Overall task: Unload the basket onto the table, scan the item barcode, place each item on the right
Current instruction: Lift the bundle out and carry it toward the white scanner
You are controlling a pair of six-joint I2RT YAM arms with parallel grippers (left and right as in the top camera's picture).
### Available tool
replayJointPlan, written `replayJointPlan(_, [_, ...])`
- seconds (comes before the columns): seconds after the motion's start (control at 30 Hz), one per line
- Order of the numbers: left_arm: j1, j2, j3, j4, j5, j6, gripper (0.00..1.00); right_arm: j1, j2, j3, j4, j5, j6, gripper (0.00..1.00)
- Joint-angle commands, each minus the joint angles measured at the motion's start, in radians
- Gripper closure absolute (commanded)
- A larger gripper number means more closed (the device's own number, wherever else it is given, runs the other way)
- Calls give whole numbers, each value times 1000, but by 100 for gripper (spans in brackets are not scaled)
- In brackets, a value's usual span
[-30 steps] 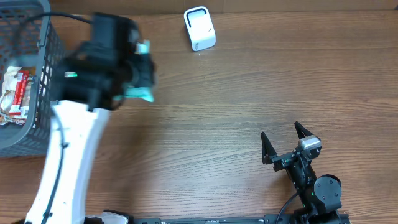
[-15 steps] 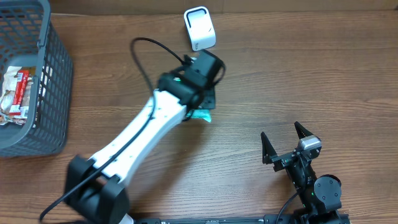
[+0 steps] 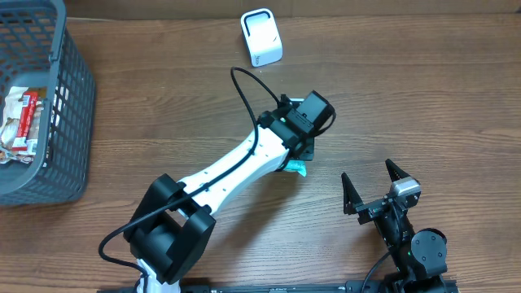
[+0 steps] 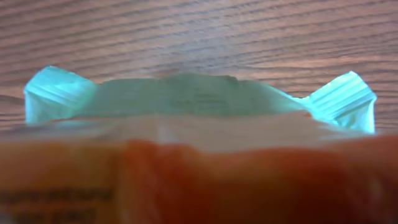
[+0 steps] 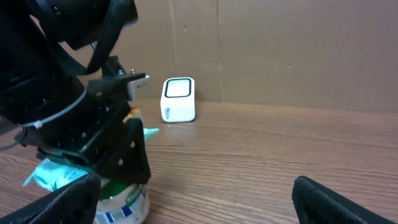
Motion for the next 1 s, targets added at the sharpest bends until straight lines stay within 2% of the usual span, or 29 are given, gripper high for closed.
replayJointPlan(0.0, [-8, 25, 4, 19, -27, -57, 58, 3, -10, -11, 4, -1, 3, 0])
replayJointPlan(0.27, [-24, 47, 4, 26, -21, -63, 47, 3, -10, -11, 4, -1, 3, 0])
replayJointPlan(0.4, [-23, 47, 4, 27, -21, -61, 24, 3, -10, -11, 4, -1, 3, 0])
replayJointPlan(0.57, [-23, 45, 4, 27, -21, -50, 1, 3, -10, -11, 4, -1, 3, 0])
replayJointPlan(0.73, [-22, 23, 36, 4, -26, -6, 0, 3, -10, -11, 4, -1, 3, 0])
replayJointPlan(0.97, [-21, -52, 176, -120, -30, 27, 0, 3, -10, -11, 4, -1, 3, 0])
